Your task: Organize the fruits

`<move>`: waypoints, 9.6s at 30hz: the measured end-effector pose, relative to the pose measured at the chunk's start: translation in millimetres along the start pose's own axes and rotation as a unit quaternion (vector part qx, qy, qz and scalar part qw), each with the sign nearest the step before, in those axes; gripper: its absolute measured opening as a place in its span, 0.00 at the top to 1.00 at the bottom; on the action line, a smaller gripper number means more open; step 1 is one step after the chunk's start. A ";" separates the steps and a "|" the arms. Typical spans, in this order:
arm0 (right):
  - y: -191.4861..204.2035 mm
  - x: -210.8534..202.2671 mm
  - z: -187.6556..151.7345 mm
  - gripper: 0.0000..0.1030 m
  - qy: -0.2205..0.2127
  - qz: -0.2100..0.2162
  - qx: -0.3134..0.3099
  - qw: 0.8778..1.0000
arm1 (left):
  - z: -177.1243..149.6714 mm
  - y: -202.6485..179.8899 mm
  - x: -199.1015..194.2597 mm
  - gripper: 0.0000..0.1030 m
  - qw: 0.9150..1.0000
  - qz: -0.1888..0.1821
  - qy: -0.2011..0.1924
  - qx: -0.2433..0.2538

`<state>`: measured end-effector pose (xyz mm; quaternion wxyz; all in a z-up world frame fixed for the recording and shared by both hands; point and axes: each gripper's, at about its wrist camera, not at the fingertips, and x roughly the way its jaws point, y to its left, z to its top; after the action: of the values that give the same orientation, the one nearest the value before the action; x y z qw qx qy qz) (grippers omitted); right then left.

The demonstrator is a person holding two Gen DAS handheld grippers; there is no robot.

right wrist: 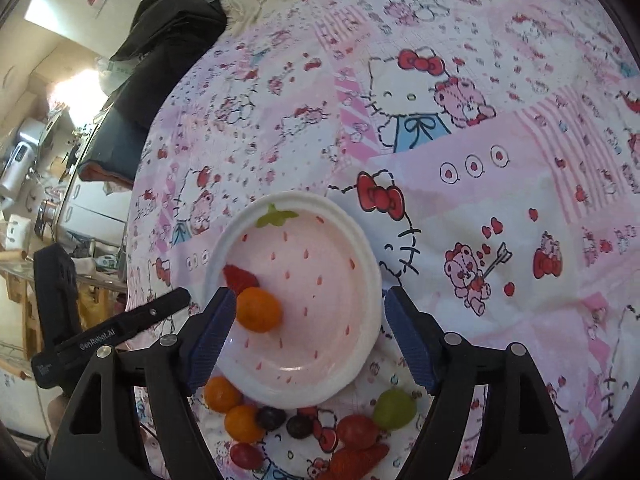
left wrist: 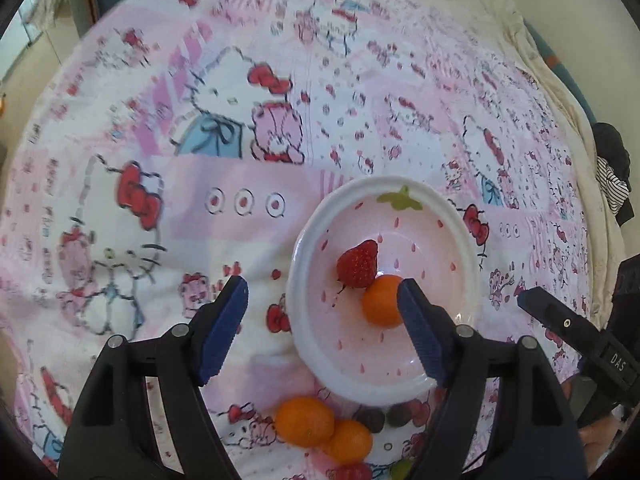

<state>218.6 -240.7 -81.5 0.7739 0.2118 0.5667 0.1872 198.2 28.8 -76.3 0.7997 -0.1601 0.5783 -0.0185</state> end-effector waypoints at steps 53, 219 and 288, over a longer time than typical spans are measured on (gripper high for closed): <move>-14.8 -41.5 -119.9 0.23 0.019 -0.048 0.038 0.998 | -99.1 5.2 14.0 0.63 0.997 0.025 0.073 0.013; 30.8 -7.9 -125.8 0.59 0.071 -0.053 -0.093 0.992 | -110.8 15.5 -28.8 0.63 0.998 0.008 0.055 0.021; 80.8 -41.5 -48.0 0.74 -0.038 -0.092 -0.185 0.978 | -24.3 3.2 -46.7 0.63 0.998 0.037 -0.038 0.039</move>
<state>156.7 -189.3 -17.7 0.8346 0.0194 0.5094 0.2087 159.7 36.2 -41.1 0.8268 -0.1080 0.5520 -0.0056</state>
